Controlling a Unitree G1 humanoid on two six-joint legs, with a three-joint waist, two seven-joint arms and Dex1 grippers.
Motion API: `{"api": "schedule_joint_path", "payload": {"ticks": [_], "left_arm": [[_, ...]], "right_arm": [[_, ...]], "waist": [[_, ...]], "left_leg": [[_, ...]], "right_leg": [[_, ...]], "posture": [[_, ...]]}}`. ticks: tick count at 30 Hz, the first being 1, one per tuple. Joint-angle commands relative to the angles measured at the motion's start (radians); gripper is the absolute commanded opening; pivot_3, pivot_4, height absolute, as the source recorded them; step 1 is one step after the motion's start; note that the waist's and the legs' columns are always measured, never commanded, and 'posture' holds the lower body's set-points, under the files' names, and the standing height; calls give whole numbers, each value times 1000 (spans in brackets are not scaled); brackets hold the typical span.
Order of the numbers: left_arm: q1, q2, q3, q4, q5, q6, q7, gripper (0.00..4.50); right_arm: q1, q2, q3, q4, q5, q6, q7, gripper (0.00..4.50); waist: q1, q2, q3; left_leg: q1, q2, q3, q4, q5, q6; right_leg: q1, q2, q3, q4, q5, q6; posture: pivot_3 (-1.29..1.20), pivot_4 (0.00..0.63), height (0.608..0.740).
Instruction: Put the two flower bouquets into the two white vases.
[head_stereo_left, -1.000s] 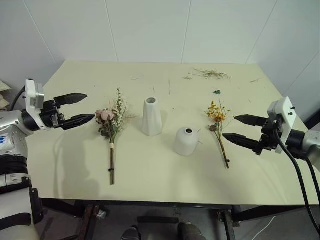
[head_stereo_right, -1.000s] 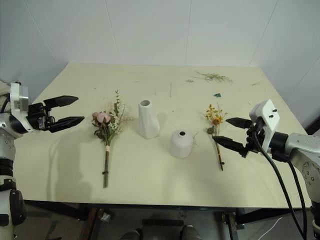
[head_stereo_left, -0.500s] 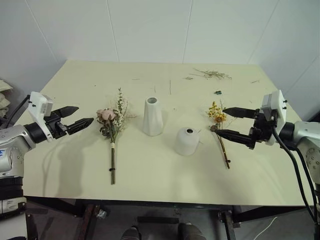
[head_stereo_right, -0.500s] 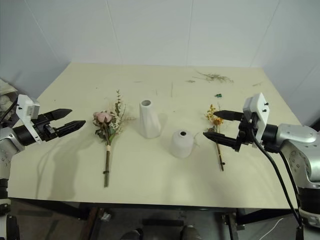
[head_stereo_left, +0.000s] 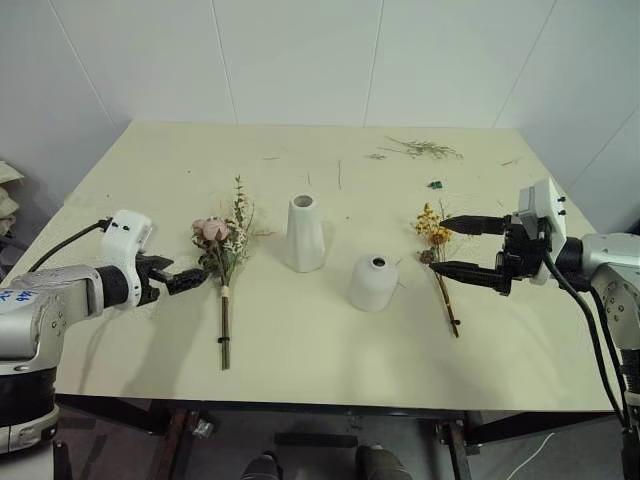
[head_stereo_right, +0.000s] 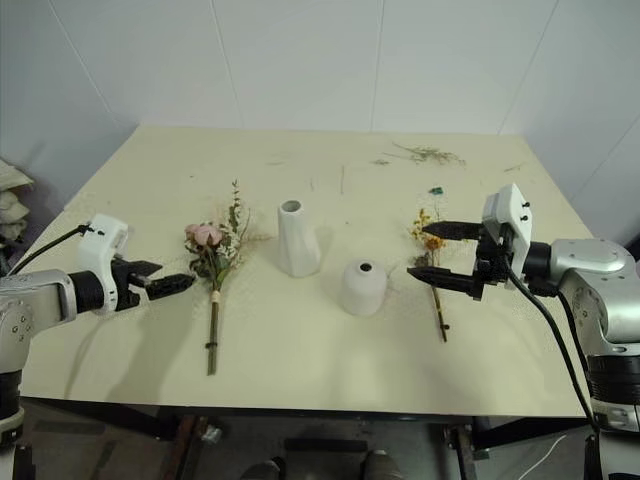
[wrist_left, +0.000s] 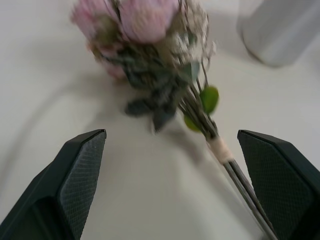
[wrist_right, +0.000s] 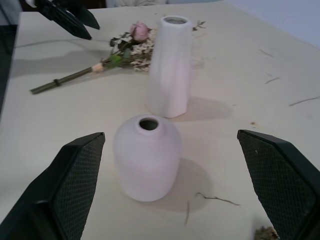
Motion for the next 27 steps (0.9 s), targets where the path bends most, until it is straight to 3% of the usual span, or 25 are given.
{"api": "schedule_joint_path", "payload": {"ticks": [1,6,13,27], "left_arm": [[-33,-1,20,-65,-7,133,51,4500],[-33,-86,38,-120,-22,270,121,4500],[20,-169,31,-146,-91,270,256,4500],[-100,-312,27,-1,-225,270,569,4500]], "right_arm": [[-33,-37,-24,19,-11,-26,35,4482],[-76,-39,-1,79,-35,-28,67,4482],[-123,-27,26,141,-63,-46,100,4482],[-153,-19,39,173,-87,-54,123,4482]], "waist": [[0,0,0],[1,0,0],[1,0,0],[6,0,0]], "left_leg": [[0,0,0,0,0,0],[0,0,0,1,0,0],[0,0,0,1,-1,-2],[0,-1,0,7,-1,-2]], "right_leg": [[0,0,0,0,0,0],[0,0,0,0,0,0],[0,0,0,0,0,0],[2,-1,0,0,1,1]], "posture": [[0,150,740],[0,150,740],[0,150,740],[0,150,740]]}}
